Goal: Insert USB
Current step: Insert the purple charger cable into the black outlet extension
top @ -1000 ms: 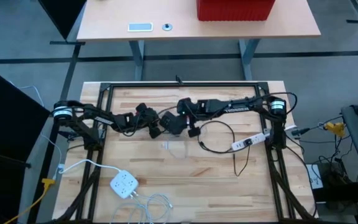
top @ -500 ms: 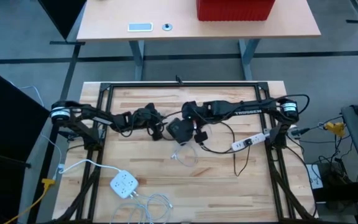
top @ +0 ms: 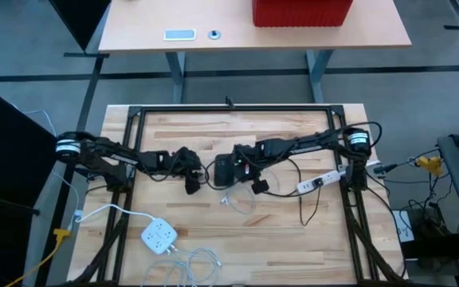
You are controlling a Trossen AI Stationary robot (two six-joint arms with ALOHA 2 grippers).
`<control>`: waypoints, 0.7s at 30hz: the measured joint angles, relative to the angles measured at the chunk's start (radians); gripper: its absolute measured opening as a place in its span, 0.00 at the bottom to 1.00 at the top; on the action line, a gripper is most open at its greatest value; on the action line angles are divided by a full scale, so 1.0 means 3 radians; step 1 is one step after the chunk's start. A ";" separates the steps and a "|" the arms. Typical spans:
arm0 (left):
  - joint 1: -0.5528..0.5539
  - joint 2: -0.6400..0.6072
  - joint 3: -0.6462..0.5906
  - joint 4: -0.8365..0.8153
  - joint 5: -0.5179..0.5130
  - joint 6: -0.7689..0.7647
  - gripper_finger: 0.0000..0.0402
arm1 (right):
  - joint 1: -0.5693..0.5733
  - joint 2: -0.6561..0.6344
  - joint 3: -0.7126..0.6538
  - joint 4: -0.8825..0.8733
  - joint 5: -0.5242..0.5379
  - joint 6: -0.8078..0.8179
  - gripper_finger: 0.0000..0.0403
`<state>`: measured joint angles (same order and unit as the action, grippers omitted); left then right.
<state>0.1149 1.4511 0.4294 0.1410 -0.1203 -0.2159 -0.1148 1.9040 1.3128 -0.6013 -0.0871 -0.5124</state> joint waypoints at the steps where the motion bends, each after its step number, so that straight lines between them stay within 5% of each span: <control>1: -0.0031 0.0017 0.0000 0.0020 -0.0019 -0.0028 0.26 | -0.0002 0.0000 0.0001 -0.0018 0.0034 0.0002 0.00; 12: -0.0077 0.0151 0.0000 0.0427 -0.0094 0.0121 0.26 | -0.0031 -0.0309 0.0140 0.0203 0.0120 -0.0035 0.00; 21: -0.0082 0.0139 0.0001 0.0449 -0.0061 0.0181 0.26 | -0.0091 -0.0023 0.0126 0.0441 0.0085 0.0006 0.00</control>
<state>0.0902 1.4929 0.4297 0.2756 -0.1387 -0.1616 -0.1421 1.8970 1.3507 -0.4688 -0.0614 -0.5107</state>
